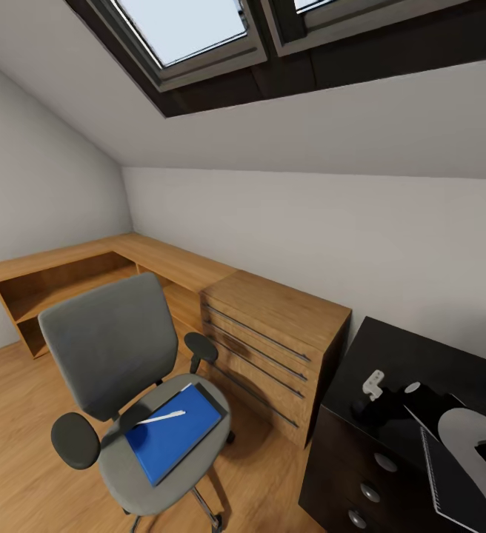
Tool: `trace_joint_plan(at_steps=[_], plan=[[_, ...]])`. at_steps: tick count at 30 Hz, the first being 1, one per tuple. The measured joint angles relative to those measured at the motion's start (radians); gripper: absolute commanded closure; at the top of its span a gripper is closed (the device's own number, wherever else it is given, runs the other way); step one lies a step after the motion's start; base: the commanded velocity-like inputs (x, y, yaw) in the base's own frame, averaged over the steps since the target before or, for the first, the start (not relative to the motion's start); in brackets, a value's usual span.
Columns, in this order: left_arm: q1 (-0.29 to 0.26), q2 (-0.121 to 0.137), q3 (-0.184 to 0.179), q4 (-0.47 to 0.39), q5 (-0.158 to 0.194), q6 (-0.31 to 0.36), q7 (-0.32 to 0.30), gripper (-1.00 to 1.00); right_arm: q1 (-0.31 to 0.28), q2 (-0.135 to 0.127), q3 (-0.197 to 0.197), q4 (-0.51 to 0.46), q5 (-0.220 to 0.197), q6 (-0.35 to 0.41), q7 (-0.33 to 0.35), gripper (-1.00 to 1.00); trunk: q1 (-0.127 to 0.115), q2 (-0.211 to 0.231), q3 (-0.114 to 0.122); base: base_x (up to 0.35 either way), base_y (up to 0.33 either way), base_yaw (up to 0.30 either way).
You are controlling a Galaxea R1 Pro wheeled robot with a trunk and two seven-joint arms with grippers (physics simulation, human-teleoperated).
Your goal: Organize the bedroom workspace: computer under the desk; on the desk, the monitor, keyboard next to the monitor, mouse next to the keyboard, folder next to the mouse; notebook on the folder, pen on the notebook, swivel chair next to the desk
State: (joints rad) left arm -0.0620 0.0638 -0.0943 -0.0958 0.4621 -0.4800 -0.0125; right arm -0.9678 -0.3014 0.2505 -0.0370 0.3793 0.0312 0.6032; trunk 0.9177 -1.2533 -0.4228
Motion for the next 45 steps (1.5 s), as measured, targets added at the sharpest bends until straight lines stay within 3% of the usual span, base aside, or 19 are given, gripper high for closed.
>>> trace_joint_plan(at_steps=[45], plan=[[0.000,0.000,0.000,0.000,0.000,0.000,0.000,-1.00,0.000,-0.022,0.000,0.009,-0.003,-0.021,0.004,-1.00,0.000,0.000,0.000,0.000,0.000,0.000]])
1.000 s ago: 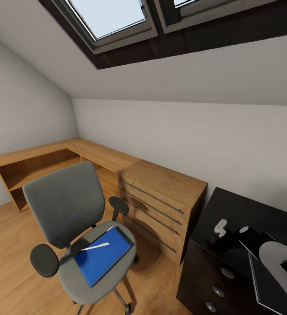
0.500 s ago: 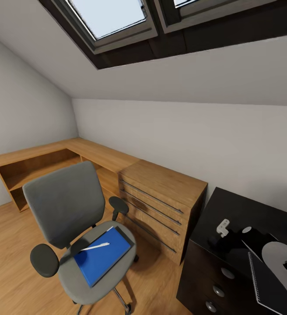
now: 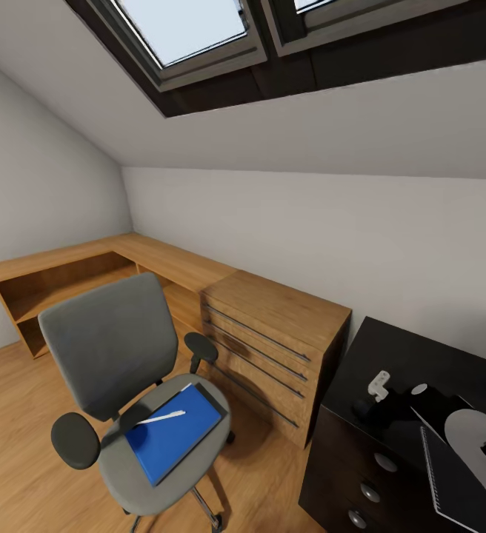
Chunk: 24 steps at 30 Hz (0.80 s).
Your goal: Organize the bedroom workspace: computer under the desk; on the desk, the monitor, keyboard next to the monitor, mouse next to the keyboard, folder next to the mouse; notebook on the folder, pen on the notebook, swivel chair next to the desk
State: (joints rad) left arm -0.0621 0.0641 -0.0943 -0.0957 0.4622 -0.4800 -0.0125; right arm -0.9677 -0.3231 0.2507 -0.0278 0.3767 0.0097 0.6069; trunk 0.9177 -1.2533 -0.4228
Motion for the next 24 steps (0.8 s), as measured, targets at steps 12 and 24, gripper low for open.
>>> trace_joint_plan(at_steps=[12,24], plan=[[0.000,0.000,0.000,0.000,0.000,0.000,0.000,-1.00,0.000,0.000,0.000,0.000,0.000,0.000,0.021,-1.00,0.000,0.000,0.000,0.000,0.000,0.000],[0.000,0.000,0.000,0.000,0.000,-0.001,0.000,-1.00,0.000,-0.002,-0.001,-0.001,0.000,0.000,0.027,-1.00,0.023,-0.042,-0.019,0.000,0.000,0.000]])
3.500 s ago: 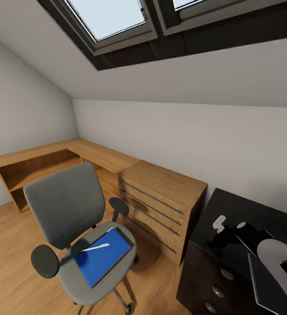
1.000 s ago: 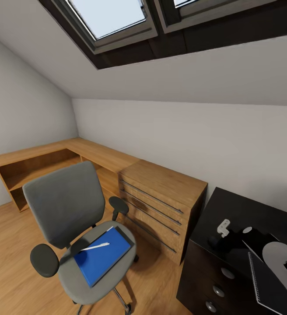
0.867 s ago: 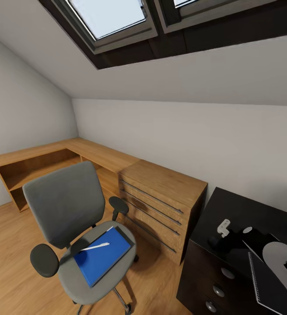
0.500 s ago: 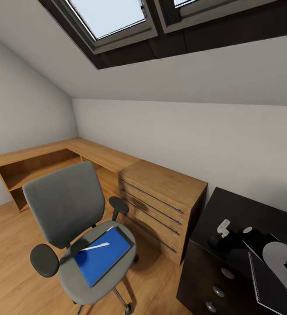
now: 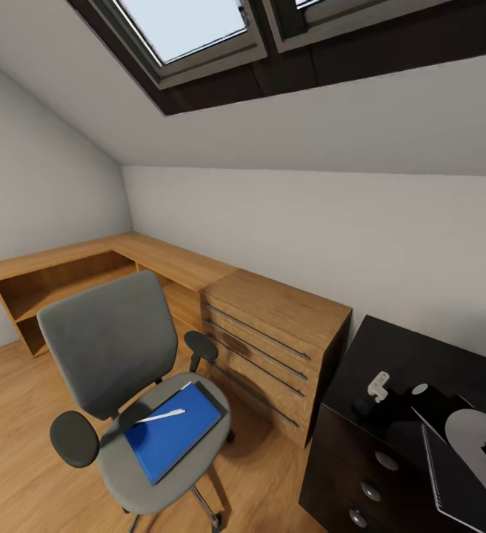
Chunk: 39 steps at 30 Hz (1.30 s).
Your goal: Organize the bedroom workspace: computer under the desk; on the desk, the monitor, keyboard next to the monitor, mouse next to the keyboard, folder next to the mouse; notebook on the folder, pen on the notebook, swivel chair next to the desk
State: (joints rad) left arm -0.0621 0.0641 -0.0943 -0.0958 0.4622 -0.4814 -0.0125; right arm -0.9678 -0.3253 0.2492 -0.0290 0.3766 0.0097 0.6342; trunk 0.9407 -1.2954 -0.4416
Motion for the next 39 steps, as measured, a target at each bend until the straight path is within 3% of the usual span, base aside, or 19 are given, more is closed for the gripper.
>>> trace_joint_plan(at_steps=[18,19,39], plan=[[0.000,0.000,0.000,0.000,0.000,0.000,0.000,-1.00,0.000,-0.011,0.001,0.000,0.000,-0.001,0.000,-1.00,0.000,0.000,0.000,0.000,0.000,0.000],[0.000,0.000,0.000,0.000,0.000,0.000,0.000,-1.00,0.000,-0.011,0.001,0.000,0.000,-0.001,0.000,1.00,0.000,0.000,0.000,0.000,0.000,0.000],[0.000,0.000,0.001,0.000,0.000,0.000,0.000,-1.00,-0.001,-0.010,-0.013,-0.002,-0.002,-0.002,-0.003,1.00,0.000,0.000,0.000,0.000,0.000,0.000]])
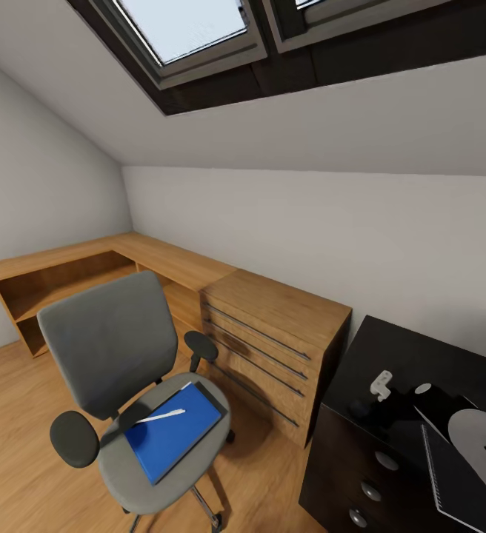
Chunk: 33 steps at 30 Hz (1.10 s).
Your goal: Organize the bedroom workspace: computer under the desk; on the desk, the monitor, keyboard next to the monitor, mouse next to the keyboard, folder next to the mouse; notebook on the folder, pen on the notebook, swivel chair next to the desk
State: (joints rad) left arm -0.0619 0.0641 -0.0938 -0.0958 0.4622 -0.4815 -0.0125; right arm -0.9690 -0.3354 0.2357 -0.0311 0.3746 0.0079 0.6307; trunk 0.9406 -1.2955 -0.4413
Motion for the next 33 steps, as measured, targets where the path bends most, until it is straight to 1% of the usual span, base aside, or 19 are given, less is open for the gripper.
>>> trace_joint_plan(at_steps=[6,10,17,20,27,33], plan=[[0.000,0.000,0.001,0.000,0.000,0.000,0.001,-1.00,0.000,0.000,0.000,0.000,-0.001,0.001,0.001,1.00,0.000,0.000,0.000,0.000,0.000,0.000],[0.000,0.008,0.001,0.000,0.000,0.000,0.001,-1.00,0.000,0.000,0.000,0.000,0.000,0.000,0.001,1.00,0.000,0.000,0.000,0.000,0.000,0.000],[0.000,0.012,0.001,0.000,0.000,0.000,0.001,-1.00,0.000,0.001,0.001,0.000,0.000,0.001,0.001,1.00,0.000,0.000,0.000,0.000,0.000,0.000],[0.000,0.013,0.002,0.000,0.000,0.000,0.001,-1.00,0.000,0.001,0.014,0.001,0.005,0.001,0.000,1.00,-0.011,0.021,0.009,0.000,0.000,0.000],[0.000,0.015,0.003,0.000,0.000,0.000,0.001,-1.00,0.000,0.002,0.008,-0.002,0.002,0.005,-0.002,1.00,-0.038,0.070,0.031,0.000,0.000,0.000],[0.000,0.018,0.003,0.000,0.001,0.000,0.001,-1.00,0.001,0.006,-0.027,-0.003,0.002,0.012,0.000,1.00,-0.061,0.112,0.050,0.000,0.000,0.000]])
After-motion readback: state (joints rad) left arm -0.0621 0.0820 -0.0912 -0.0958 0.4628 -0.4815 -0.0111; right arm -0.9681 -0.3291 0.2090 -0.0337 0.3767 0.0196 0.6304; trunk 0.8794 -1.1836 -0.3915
